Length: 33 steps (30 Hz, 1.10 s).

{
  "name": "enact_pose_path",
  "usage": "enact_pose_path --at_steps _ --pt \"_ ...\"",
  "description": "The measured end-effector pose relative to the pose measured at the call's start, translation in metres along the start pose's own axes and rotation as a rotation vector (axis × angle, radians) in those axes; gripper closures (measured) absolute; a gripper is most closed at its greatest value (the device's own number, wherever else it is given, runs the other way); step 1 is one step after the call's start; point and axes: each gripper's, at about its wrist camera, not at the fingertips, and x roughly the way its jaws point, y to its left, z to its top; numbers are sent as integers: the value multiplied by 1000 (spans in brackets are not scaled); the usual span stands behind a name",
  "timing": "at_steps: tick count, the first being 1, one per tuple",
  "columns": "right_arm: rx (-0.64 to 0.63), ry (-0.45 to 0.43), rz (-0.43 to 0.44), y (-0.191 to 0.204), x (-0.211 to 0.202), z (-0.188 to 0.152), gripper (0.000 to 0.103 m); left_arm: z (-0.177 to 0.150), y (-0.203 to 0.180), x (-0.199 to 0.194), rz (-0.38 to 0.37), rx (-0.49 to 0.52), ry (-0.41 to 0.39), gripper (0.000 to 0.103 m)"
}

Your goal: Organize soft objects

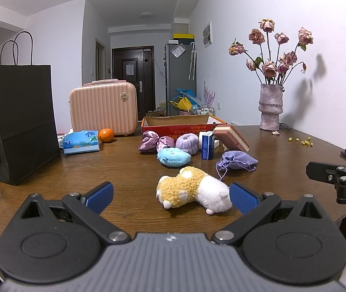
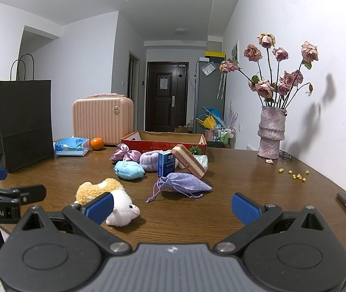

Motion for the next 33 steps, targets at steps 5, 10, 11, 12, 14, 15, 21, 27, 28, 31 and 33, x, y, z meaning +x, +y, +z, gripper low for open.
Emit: enact_pose_path --at_steps 5,10,11,12,14,15,21,27,28,31,33 --pt "0 0 0 0 0 0 0 0 0 0 0 0 0 0" --pt "0 1 0 1 2 -1 0 0 0 0 0 0 0 0" --pt "0 1 0 2 1 0 0 0 0 0 0 0 0 0" --pt "0 1 0 2 0 1 0 0 0 0 0 0 0 0" --pt "0 2 0 2 0 1 0 0 0 0 0 1 0 0" --pt "0 1 0 2 1 0 0 0 0 0 0 1 0 0" --pt "-7 11 0 4 3 2 0 2 1 2 1 -1 4 0" --pt "-14 24 4 5 11 4 0 -3 -2 8 1 -1 8 0" --pt "-13 27 5 4 12 4 0 -2 -1 9 1 -2 11 0" --pt "-7 39 16 4 19 5 0 -1 1 15 3 -4 20 0" --pt "-5 47 21 4 24 5 0 1 3 20 4 -4 28 0"
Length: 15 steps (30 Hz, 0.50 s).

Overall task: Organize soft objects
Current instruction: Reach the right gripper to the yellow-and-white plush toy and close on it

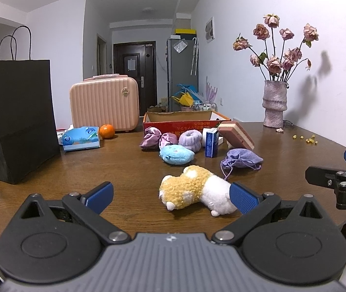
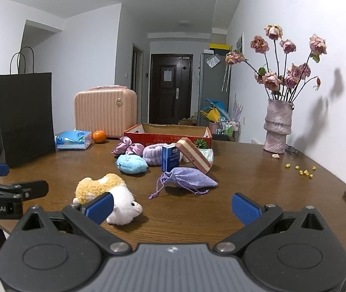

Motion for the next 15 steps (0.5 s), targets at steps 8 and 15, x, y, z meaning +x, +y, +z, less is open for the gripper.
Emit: enact_pose_path --at_steps 8,15 --pt "2 45 16 2 23 2 0 3 5 20 0 -3 31 0" --pt "-3 91 34 6 48 3 0 4 13 38 -2 -12 62 0"
